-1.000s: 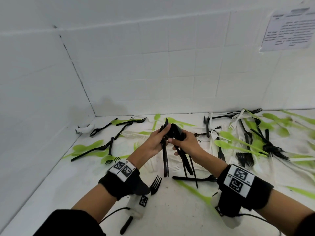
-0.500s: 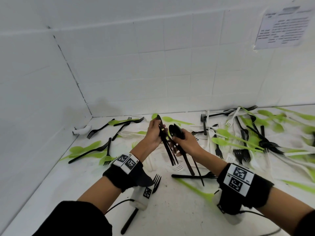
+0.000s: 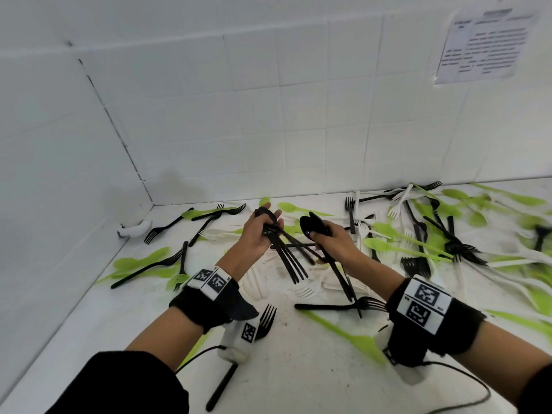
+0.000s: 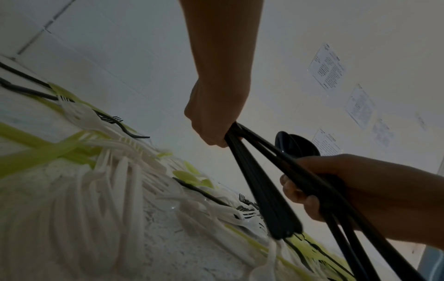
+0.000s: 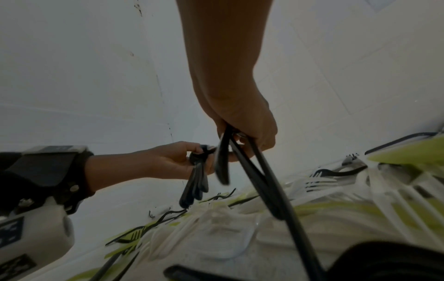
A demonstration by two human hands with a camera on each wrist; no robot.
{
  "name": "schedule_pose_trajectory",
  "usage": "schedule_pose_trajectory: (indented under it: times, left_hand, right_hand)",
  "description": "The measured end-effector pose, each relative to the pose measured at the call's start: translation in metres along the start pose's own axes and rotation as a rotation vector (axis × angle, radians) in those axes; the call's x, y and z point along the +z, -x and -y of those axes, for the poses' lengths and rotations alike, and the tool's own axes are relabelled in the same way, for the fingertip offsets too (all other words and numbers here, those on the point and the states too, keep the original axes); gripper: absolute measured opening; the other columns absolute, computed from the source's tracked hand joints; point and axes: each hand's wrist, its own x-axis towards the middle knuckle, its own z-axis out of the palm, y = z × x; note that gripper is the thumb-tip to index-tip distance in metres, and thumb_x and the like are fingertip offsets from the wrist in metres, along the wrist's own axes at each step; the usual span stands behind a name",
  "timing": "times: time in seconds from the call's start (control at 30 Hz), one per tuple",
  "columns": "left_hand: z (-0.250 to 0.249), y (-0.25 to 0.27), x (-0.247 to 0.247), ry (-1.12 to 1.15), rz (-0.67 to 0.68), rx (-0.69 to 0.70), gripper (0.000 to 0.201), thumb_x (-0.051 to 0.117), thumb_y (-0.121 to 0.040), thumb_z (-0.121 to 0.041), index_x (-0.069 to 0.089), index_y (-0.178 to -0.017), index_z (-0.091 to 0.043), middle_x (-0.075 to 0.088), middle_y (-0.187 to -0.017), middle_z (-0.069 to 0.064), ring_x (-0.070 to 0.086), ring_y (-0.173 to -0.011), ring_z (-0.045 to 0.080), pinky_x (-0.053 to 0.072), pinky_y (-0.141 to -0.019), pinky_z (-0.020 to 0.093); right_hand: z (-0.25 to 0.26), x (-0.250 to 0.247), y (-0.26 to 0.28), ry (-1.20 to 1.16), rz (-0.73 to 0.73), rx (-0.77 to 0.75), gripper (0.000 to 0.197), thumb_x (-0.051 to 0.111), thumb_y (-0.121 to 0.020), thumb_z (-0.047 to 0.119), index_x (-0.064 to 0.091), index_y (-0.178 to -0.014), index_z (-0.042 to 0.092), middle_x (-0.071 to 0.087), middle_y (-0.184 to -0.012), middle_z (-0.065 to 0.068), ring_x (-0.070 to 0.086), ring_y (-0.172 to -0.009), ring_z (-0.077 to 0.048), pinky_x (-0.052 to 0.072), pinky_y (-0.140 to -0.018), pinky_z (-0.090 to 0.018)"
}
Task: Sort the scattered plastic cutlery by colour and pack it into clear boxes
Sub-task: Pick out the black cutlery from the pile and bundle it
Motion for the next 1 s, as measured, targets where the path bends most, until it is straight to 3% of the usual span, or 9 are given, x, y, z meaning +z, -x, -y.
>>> schedule_pose_trajectory:
  times: [0.07, 0.2, 0.37, 0.4, 0.47, 0.57, 0.73, 0.87, 1.0]
  left_hand:
    - [0.0, 0.002, 0.002, 0.013, 0.017, -0.035, 0.027, 0.032, -0.091, 0.009, 0.053, -0.095, -0.008, 0.051, -0.08, 0.01, 0.048, -0.062, 0.017, 0.047, -0.06, 0.025]
    - [0.002, 0.005, 0.007, -0.08, 0.079, -0.064, 0.008, 0.05, -0.095, -0.008, 0.055, -0.09, -0.011, 0.045, -0.067, 0.001, 0.047, -0.048, 0.009, 0.044, -0.045, 0.018]
    - [0.011, 0.016, 0.017, -0.307, 0.197, 0.017, 0.008, 0.06, -0.089, -0.009, 0.058, -0.081, -0.008, 0.054, -0.053, -0.007, 0.046, -0.044, 0.003, 0.037, -0.043, 0.015]
    - [0.012, 0.018, 0.018, -0.314, 0.214, 0.023, 0.008, 0.058, -0.089, -0.007, 0.059, -0.081, -0.007, 0.059, -0.054, -0.007, 0.052, -0.045, 0.003, 0.039, -0.044, 0.015]
    - [0.012, 0.019, 0.017, -0.299, 0.242, 0.036, 0.007, 0.056, -0.09, -0.004, 0.061, -0.084, -0.004, 0.066, -0.063, -0.002, 0.063, -0.056, 0.006, 0.049, -0.052, 0.016]
    - [0.012, 0.019, 0.014, -0.31, 0.26, 0.066, 0.009, 0.054, -0.09, -0.001, 0.062, -0.085, -0.003, 0.069, -0.071, 0.002, 0.068, -0.067, 0.011, 0.056, -0.065, 0.021]
    - [0.017, 0.019, 0.013, -0.432, 0.172, 0.175, 0.006, 0.057, -0.09, -0.005, 0.059, -0.085, -0.006, 0.064, -0.08, 0.006, 0.063, -0.075, 0.015, 0.054, -0.069, 0.022]
    - [0.023, 0.014, 0.017, -0.446, 0.105, 0.226, 0.003, 0.059, -0.089, -0.006, 0.057, -0.086, -0.006, 0.062, -0.086, 0.009, 0.061, -0.083, 0.022, 0.053, -0.075, 0.028]
    - [0.017, 0.007, 0.012, -0.234, -0.042, 0.127, 0.004, 0.059, -0.089, -0.005, 0.056, -0.088, -0.007, 0.061, -0.086, 0.007, 0.06, -0.077, 0.019, 0.054, -0.054, 0.023]
  right_hand:
    - [0.003, -0.002, -0.006, 0.044, -0.026, -0.027, 0.021, 0.055, -0.091, 0.013, 0.059, -0.112, 0.009, 0.054, -0.082, -0.003, 0.051, -0.081, -0.019, 0.043, -0.069, -0.026]
    - [0.013, 0.0, -0.007, 0.056, 0.002, -0.056, 0.014, 0.055, -0.092, 0.016, 0.058, -0.106, 0.013, 0.054, -0.074, -0.001, 0.05, -0.074, -0.017, 0.038, -0.061, -0.023]
    - [0.019, 0.013, -0.003, 0.009, 0.117, -0.081, 0.02, 0.056, -0.092, 0.015, 0.059, -0.112, 0.01, 0.064, -0.101, -0.011, 0.058, -0.095, -0.022, 0.046, -0.079, -0.028]
    - [0.019, 0.015, -0.001, -0.008, 0.135, -0.082, 0.024, 0.055, -0.093, 0.014, 0.057, -0.116, 0.009, 0.064, -0.105, -0.01, 0.059, -0.096, -0.019, 0.047, -0.079, -0.022]
    - [0.018, 0.017, 0.002, -0.044, 0.156, -0.085, 0.029, 0.054, -0.093, 0.013, 0.051, -0.121, 0.006, 0.06, -0.104, -0.006, 0.057, -0.088, -0.009, 0.044, -0.064, -0.006]
    - [0.012, 0.016, 0.003, -0.082, 0.164, -0.078, 0.03, 0.056, -0.093, 0.015, 0.047, -0.119, 0.004, 0.057, -0.099, -0.003, 0.055, -0.08, -0.004, 0.041, -0.058, -0.001]
    - [0.009, 0.011, 0.003, 0.009, 0.145, -0.035, 0.028, 0.058, -0.09, 0.033, 0.043, -0.104, 0.014, 0.047, -0.072, 0.001, 0.042, -0.059, -0.008, 0.036, -0.048, -0.02]
    - [0.009, 0.005, 0.004, 0.027, 0.171, -0.029, 0.03, 0.057, -0.09, 0.038, 0.043, -0.104, 0.016, 0.041, -0.064, 0.002, 0.037, -0.052, -0.01, 0.033, -0.044, -0.021]
    - [0.002, -0.006, 0.008, 0.075, 0.1, 0.011, 0.036, 0.051, -0.089, 0.051, 0.047, -0.101, 0.017, 0.046, -0.072, 0.0, 0.042, -0.061, -0.012, 0.034, -0.051, -0.022]
